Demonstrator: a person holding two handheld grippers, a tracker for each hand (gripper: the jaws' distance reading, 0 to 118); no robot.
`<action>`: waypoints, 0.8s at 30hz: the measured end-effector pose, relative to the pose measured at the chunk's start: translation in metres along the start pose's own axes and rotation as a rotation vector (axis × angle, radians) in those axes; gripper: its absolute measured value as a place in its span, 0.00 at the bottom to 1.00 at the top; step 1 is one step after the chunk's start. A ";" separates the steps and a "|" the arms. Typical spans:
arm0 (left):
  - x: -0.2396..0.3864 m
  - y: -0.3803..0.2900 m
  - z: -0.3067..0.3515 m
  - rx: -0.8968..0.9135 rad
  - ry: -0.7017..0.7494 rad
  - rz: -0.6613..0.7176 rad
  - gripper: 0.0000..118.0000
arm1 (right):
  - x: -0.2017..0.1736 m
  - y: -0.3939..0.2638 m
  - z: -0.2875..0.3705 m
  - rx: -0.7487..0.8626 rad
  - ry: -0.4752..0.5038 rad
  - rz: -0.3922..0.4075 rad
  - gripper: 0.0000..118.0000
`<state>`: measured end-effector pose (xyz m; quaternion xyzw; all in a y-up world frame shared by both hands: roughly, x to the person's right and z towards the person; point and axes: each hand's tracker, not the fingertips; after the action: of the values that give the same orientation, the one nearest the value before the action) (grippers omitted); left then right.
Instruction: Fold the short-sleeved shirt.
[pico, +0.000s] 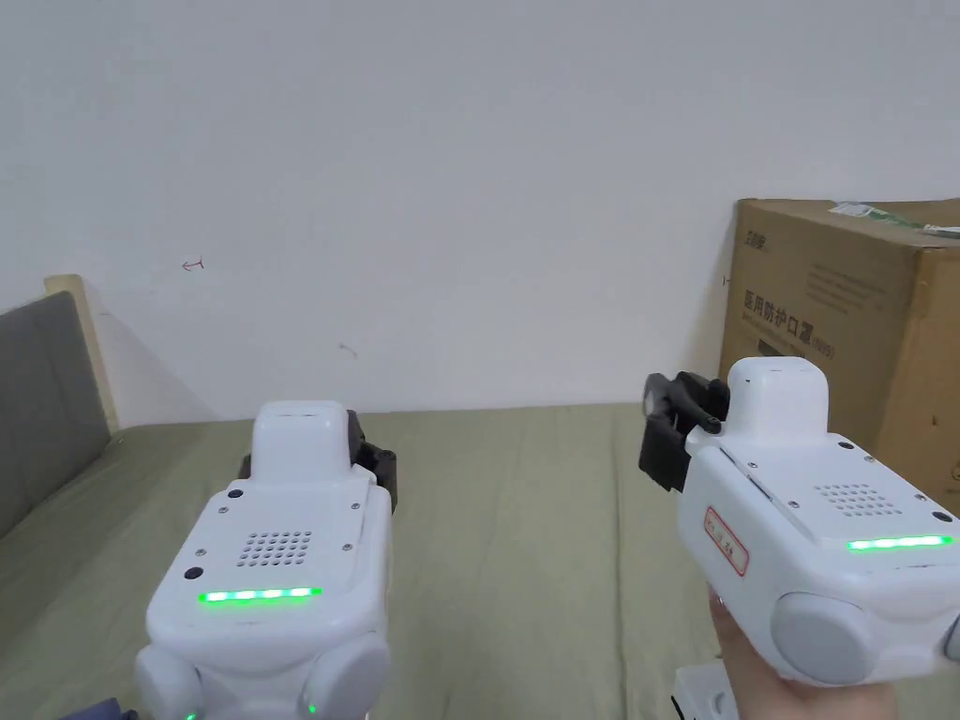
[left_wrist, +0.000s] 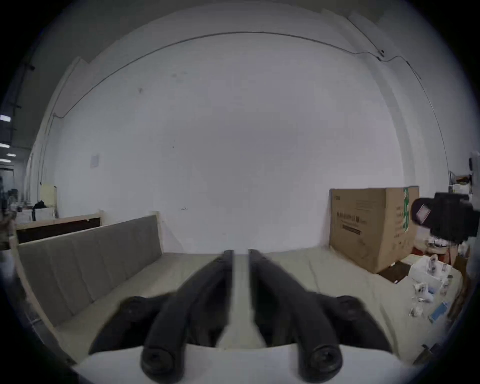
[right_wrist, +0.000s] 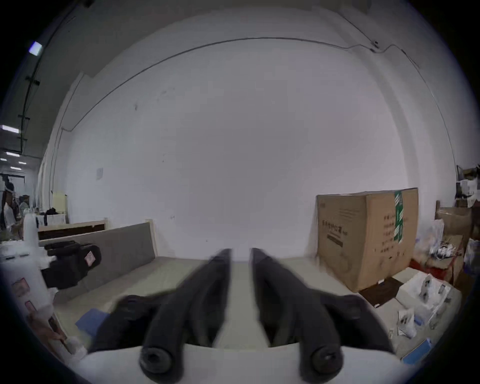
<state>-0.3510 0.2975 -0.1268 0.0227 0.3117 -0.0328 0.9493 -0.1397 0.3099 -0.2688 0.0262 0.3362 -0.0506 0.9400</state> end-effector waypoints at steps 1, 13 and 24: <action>-0.004 0.002 0.004 0.018 -0.038 0.033 0.38 | 0.000 -0.001 0.000 -0.002 -0.005 0.014 0.44; 0.002 0.004 -0.001 0.001 -0.060 0.007 0.97 | 0.014 -0.023 0.003 -0.028 -0.067 0.023 1.00; 0.001 -0.010 0.000 -0.010 -0.091 -0.007 0.97 | 0.012 -0.021 0.000 -0.059 -0.075 0.031 1.00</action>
<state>-0.3510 0.2871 -0.1279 0.0155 0.2684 -0.0357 0.9625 -0.1326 0.2885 -0.2767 0.0018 0.3018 -0.0270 0.9530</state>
